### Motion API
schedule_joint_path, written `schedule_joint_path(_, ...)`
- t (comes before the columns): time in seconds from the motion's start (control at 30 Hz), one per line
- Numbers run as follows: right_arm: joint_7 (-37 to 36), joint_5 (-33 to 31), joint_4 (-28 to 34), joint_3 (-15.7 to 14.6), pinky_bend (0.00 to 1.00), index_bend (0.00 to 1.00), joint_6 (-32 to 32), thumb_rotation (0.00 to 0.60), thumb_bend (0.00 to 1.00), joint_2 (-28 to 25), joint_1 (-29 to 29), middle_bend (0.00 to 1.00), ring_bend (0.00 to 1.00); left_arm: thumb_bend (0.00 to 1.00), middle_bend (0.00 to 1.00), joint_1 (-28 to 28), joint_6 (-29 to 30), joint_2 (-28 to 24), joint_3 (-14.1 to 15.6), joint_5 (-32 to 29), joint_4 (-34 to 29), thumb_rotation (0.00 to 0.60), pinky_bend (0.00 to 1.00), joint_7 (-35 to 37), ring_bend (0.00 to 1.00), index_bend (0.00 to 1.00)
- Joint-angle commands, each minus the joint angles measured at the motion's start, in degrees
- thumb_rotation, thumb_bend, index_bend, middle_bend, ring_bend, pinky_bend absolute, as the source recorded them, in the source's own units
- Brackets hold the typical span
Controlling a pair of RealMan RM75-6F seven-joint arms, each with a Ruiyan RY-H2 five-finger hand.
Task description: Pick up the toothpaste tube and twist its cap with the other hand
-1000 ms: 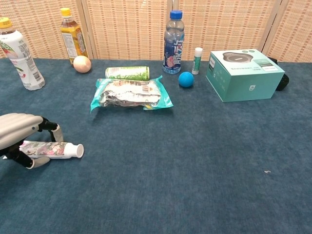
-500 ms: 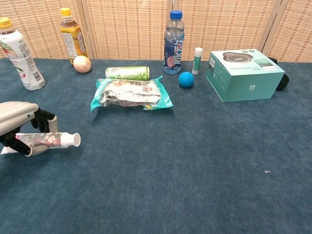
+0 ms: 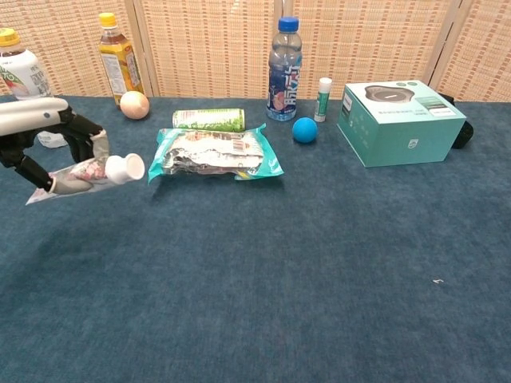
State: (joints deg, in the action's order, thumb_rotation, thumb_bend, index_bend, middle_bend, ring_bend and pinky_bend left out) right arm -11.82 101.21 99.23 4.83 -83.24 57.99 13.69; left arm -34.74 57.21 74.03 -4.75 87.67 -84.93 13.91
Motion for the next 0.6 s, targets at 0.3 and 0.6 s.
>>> schedule_joint_path(0.3, 4.42, 6.28, 6.05, 5.67, 0.16, 0.42, 11.89, 0.600, 0.19, 4.16, 15.58, 0.26, 0.08, 0.49, 0.64, -10.24, -9.67, -9.43, -1.11, 5.23, -8.08, 0.600, 0.36, 18.14, 0.43, 0.58)
schedule_joint_path(0.6, 10.25, 5.17, 7.11, 7.67, 0.16, 0.43, 18.14, 0.600, 0.16, 9.08, 22.85, 0.26, 0.08, 0.51, 0.66, -16.23, -12.37, -12.39, -0.73, 8.69, -9.86, 0.600, 0.36, 30.03, 0.43, 0.59)
